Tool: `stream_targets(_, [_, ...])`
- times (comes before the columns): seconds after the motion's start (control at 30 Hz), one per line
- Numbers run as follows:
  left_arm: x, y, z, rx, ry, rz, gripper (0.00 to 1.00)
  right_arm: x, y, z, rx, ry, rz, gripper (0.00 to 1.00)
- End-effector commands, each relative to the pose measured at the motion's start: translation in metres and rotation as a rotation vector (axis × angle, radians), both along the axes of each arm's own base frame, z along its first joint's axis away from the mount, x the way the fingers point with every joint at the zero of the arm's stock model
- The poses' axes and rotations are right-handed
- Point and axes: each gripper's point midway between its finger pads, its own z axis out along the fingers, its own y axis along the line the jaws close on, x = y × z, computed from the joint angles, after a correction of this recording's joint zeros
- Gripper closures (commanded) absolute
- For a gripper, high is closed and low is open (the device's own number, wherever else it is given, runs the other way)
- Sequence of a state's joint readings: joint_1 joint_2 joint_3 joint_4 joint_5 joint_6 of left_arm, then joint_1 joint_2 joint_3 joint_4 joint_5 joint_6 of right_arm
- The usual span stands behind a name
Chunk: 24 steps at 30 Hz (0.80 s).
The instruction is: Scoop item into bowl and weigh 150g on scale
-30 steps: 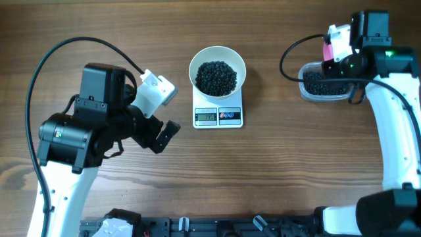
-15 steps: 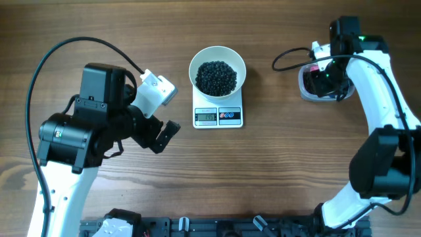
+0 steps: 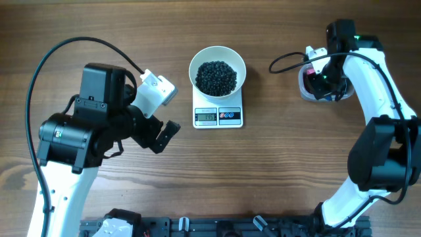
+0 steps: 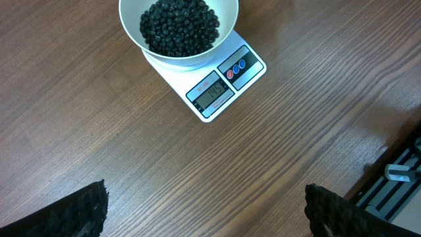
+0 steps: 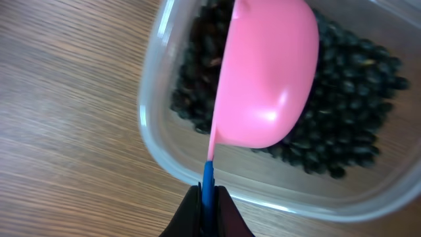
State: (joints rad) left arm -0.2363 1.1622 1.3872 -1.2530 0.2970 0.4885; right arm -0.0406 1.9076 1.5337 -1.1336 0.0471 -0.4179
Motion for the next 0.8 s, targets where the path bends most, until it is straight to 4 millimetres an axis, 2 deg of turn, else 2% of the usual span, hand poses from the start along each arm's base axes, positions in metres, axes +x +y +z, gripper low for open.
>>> stream_targets(0.0, [0.003, -0.001, 0.005, -0.007, -0.012, 0.003, 0.00, -0.001, 0.029, -0.008, 0.179, 0.030, 0.028, 0.96])
stream_targets(0.13, [0.003, -0.001, 0.005, -0.007, -0.012, 0.003, 0.00, -0.005, 0.034, -0.004, 0.297, 0.039, -0.018, 0.96])
stream_targets(0.23, [0.003, -0.001, 0.005, -0.007, -0.012, 0.003, 0.00, -0.005, 0.013, -0.003, 0.315, 0.035, -0.132, 0.96])
stream_targets(0.47, [0.003, -0.001, 0.005, -0.007, -0.012, 0.003, 0.00, 0.002, -0.004, 0.016, 0.604, -0.037, -0.280, 0.96])
stream_targets(0.6, [0.003, -0.001, 0.005, -0.007, -0.012, 0.003, 0.00, -0.005, -0.025, 0.018, 0.631, -0.034, -0.357, 0.96])
stream_targets(0.77, [0.003, -0.001, 0.005, -0.007, -0.012, 0.003, 0.00, -0.010, -0.034, 0.024, 0.694, -0.039, -0.411, 0.96])
